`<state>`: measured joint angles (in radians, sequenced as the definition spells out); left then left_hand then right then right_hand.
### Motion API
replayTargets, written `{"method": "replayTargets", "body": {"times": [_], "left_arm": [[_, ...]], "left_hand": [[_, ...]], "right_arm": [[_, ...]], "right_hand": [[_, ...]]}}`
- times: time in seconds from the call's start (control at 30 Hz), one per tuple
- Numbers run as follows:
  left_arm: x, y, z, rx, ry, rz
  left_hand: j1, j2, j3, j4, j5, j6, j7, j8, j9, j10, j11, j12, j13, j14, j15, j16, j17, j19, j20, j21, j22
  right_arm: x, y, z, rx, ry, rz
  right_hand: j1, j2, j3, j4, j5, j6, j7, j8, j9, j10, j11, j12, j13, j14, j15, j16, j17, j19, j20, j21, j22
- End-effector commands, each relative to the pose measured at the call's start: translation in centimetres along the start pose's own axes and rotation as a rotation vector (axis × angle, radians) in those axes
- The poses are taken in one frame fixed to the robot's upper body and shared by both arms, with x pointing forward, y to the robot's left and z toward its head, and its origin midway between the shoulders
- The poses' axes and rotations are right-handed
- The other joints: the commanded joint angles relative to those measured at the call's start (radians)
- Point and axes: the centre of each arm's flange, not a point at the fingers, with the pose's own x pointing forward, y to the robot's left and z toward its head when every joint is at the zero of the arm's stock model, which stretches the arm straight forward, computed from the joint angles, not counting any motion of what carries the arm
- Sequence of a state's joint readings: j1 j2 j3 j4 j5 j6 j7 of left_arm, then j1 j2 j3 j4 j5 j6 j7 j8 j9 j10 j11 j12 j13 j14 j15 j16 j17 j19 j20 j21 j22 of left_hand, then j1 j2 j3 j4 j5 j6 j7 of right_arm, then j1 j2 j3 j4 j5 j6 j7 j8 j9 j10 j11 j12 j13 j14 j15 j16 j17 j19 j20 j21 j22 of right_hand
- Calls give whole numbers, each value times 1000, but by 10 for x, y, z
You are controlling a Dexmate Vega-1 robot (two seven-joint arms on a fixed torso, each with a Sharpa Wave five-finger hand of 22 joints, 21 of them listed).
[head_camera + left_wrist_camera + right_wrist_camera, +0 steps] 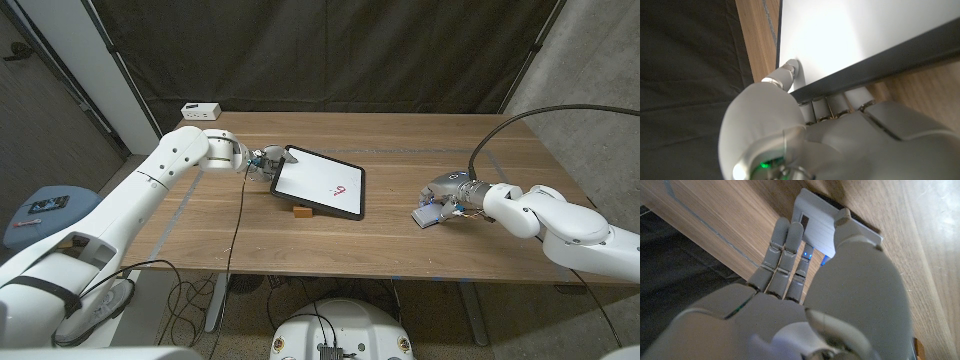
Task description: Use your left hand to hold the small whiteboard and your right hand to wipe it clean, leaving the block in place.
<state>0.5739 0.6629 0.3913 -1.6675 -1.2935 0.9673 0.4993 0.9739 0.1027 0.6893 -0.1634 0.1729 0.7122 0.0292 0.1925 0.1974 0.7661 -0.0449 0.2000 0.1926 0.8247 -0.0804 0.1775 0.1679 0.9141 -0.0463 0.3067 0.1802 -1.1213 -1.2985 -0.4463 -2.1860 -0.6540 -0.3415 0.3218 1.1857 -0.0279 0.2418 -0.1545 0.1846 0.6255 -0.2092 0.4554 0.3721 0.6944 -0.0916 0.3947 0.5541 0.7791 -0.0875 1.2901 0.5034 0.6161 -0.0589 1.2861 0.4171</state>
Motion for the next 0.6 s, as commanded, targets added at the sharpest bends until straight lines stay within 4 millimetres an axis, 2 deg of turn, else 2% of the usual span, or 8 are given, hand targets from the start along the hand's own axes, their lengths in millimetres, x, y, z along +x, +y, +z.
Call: {"method": "replayTargets", "body": {"times": [0.03, 0.1, 0.6], "left_arm": [[2, 1, 1, -2, 1, 2], [2, 1, 1, -3, 1, -1], [3, 1, 1, -1, 4, -1]], "left_hand": [[-4, 0, -7, -1, 5, 1, -9, -1, 3, -1, -2, -1, 2, -3, -3, 0, 0, 0, 0, -3, 4], [-5, 0, -7, -1, 5, 1, -8, -1, 3, -2, -5, -2, 2, -2, -5, 0, 0, 0, -1, -3, 4], [-5, 0, -8, -1, 5, 0, -10, -1, 3, -3, -10, -2, 2, -3, -3, 0, 0, 1, 0, -3, 4]], "right_arm": [[1, -1, -2, 8, 1, -9], [1, -1, -2, 8, 1, -10], [2, -2, -6, 35, 5, -7]], "right_hand": [[6, 5, 9, 0, 8, 15, -1, 14, 6, 32, -16, 2, -1, 10, -134, -1, 9, -2, -54, 12, -4], [8, 7, 9, 0, 9, 20, -1, 20, 11, 42, -21, -1, -6, 13, -136, -2, 7, 8, -60, 24, -7], [6, 9, 12, 1, 10, 34, -1, 37, 23, 90, -28, 1, -20, 21, -135, -4, 19, 0, -64, 49, -19]]}}
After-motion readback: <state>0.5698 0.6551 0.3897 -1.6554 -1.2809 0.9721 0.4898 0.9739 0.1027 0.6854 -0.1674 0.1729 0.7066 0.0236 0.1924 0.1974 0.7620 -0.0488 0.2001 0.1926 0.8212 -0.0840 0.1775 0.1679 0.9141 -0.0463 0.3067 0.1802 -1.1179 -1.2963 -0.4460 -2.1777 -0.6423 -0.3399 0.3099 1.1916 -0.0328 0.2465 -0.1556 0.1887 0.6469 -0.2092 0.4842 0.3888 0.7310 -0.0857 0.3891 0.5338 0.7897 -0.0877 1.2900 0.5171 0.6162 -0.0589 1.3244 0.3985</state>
